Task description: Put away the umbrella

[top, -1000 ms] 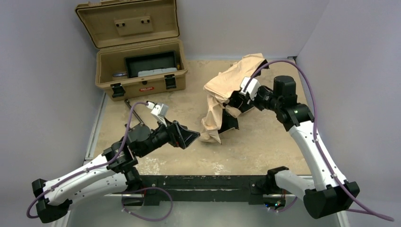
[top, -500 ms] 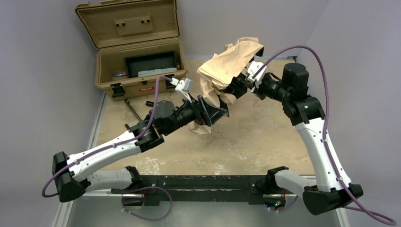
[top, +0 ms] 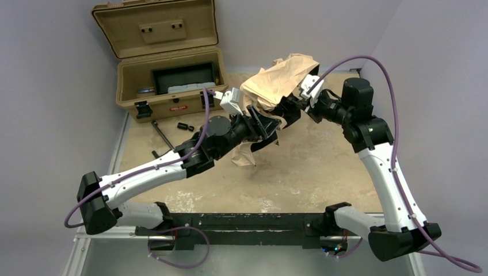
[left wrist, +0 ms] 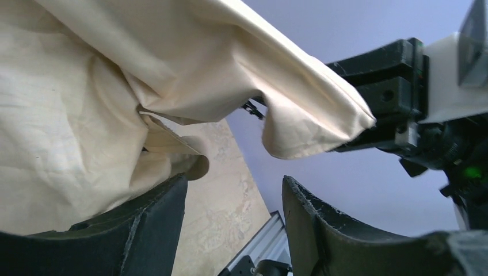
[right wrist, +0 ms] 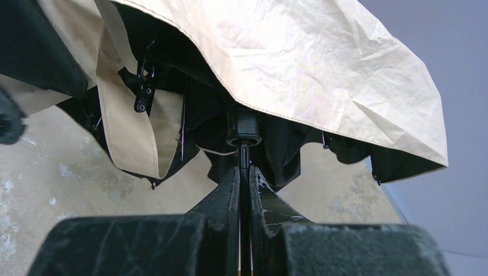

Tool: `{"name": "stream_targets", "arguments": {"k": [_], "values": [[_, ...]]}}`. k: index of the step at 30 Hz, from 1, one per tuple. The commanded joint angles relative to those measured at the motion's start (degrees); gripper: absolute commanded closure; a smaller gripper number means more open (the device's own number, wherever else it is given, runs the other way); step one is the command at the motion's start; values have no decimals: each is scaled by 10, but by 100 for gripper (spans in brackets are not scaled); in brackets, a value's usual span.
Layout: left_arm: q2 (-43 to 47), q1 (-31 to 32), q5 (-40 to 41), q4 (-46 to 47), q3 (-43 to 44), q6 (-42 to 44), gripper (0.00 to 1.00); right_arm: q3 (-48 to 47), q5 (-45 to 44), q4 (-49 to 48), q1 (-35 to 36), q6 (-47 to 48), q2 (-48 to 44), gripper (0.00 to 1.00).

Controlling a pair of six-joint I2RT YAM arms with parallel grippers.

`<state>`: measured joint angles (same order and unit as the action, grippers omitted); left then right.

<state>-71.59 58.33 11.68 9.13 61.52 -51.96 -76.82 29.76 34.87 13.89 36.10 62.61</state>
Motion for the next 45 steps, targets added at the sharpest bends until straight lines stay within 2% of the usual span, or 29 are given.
{"name": "stream_targets", "arguments": {"k": [1, 4, 8, 10, 14, 16, 22, 26, 29, 31, 32, 33, 35, 39, 45], "values": [[-21, 5, 105, -43, 43, -33, 40, -1, 15, -65, 5, -14, -18, 100], [-41, 5, 150, -117, 72, -76, 40, 0, 12, -62, 6, -12, -20, 100], [-63, 5, 171, -133, 88, -107, 43, 3, 13, -64, 8, -14, -21, 100], [-73, 5, 171, -117, 89, -110, 45, 5, 15, -66, 9, -18, -22, 100], [-88, 5, 163, -88, 92, -114, 58, 13, 15, -70, 11, -21, -24, 100], [-91, 5, 153, -70, 90, -115, 61, 18, 14, -72, 12, -22, -27, 100], [-83, 5, 96, 29, 46, -102, 61, 34, 7, -78, 12, -22, -31, 100], [-79, 3, 77, 31, 41, -102, 52, 35, 10, -79, 12, -27, -35, 100], [-82, 3, 89, 1, 48, -110, 50, 34, 13, -78, 13, -29, -37, 100], [-85, 2, 96, -13, 50, -116, 55, 32, 13, -78, 13, -30, -37, 100], [-86, 1, 93, -5, 46, -117, 63, 32, 10, -79, 12, -30, -38, 100], [-86, -1, 78, 11, 39, -115, 72, 32, 6, -81, 12, -30, -38, 100], [-80, -8, 43, 43, 28, -106, 99, 35, -12, -85, 13, -30, -39, 100], [-46, -28, -64, 80, 21, -72, 100, 43, -50, -108, 12, -21, -41, 100], [25, -56, -268, -9, 52, -33, 100, 34, -69, -130, 12, -17, -30, 100]]}}
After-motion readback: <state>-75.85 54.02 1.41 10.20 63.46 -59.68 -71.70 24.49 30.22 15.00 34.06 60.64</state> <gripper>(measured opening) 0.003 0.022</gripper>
